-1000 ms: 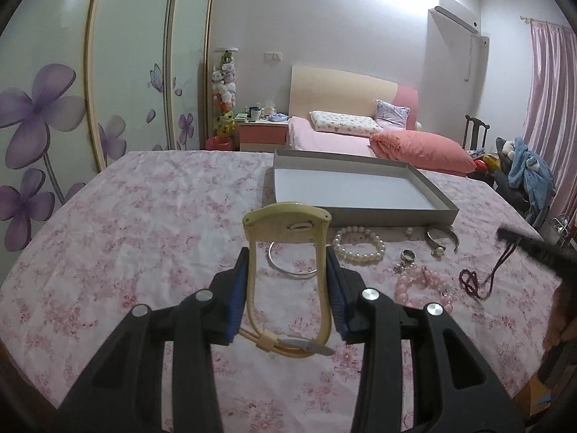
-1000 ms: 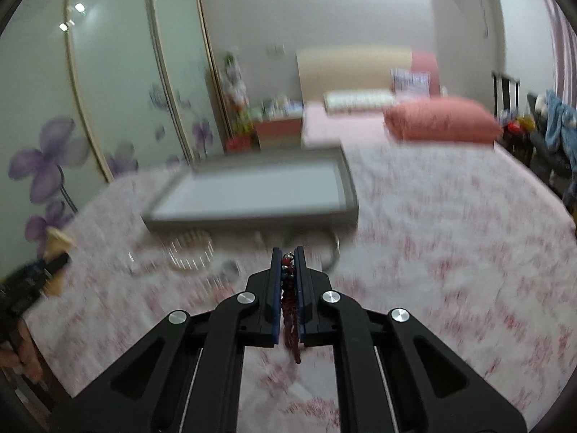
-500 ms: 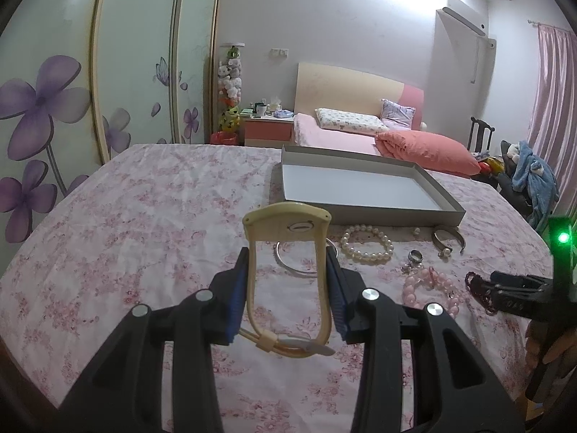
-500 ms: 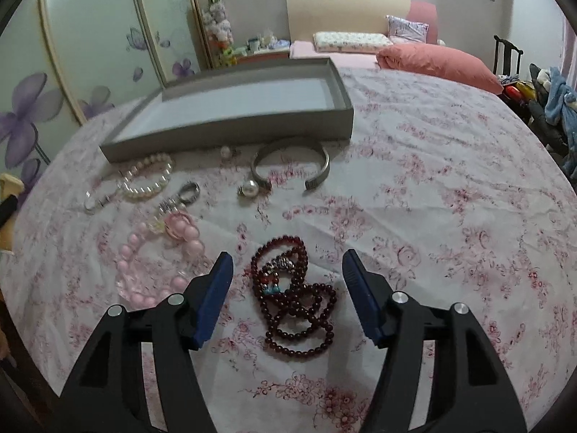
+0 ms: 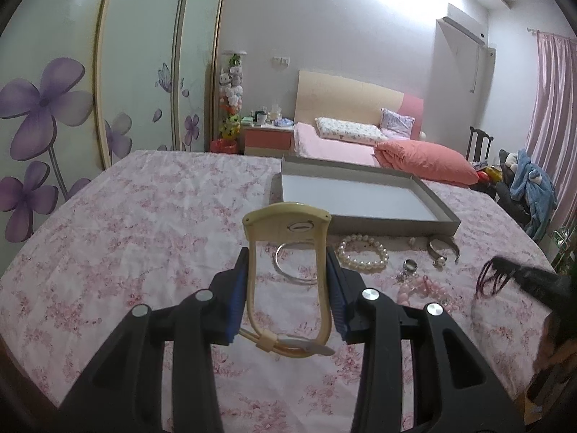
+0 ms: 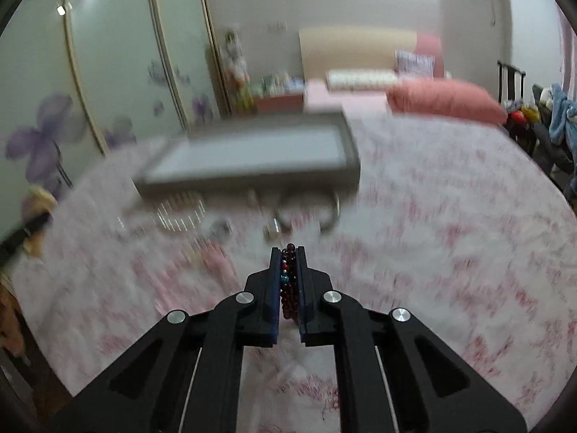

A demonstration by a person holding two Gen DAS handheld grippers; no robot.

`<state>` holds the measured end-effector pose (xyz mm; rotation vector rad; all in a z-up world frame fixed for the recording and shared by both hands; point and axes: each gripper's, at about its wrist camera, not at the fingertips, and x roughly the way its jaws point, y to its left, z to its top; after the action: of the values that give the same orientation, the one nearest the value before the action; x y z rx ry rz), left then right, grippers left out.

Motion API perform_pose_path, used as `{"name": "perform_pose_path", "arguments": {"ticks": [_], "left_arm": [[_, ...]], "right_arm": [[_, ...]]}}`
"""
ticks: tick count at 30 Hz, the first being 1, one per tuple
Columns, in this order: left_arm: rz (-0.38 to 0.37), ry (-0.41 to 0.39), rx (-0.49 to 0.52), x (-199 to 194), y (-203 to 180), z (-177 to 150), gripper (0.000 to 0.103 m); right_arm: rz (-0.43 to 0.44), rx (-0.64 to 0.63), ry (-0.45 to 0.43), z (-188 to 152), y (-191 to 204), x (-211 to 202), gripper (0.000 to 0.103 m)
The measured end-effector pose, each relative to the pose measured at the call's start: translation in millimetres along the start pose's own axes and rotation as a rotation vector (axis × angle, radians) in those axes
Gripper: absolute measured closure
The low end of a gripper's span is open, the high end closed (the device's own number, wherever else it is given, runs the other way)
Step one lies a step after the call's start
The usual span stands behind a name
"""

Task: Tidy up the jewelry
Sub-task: 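Lift the yellow watch with the left tool while the right tool grasps and lifts the dark red beads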

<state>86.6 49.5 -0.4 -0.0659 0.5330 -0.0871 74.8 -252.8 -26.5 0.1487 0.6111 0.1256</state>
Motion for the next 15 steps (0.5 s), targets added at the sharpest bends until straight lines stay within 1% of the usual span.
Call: {"name": "perform_pose_path", "arguments": {"ticks": [1,5,10,15], "left_arm": [[0.001,-0.012,0.001,-3,-1,1,0.064],[0.01,-0.053,0.004,-11,-4,4,0.064],[0.019,-0.101,0.016,-17,-11,7,0.064],[0.026,-0.135,0.028,-18,-19,11,0.064]], "right_arm": [[0.02,0.008,-0.05,7,1,-11,0.095],[0.063,0.022,-0.161,23,3,-35,0.095],[0.052,-0.011,-0.275,32,11,-52,0.095],[0.047,-0.035,-0.358,36,16,-63,0.095]]}}
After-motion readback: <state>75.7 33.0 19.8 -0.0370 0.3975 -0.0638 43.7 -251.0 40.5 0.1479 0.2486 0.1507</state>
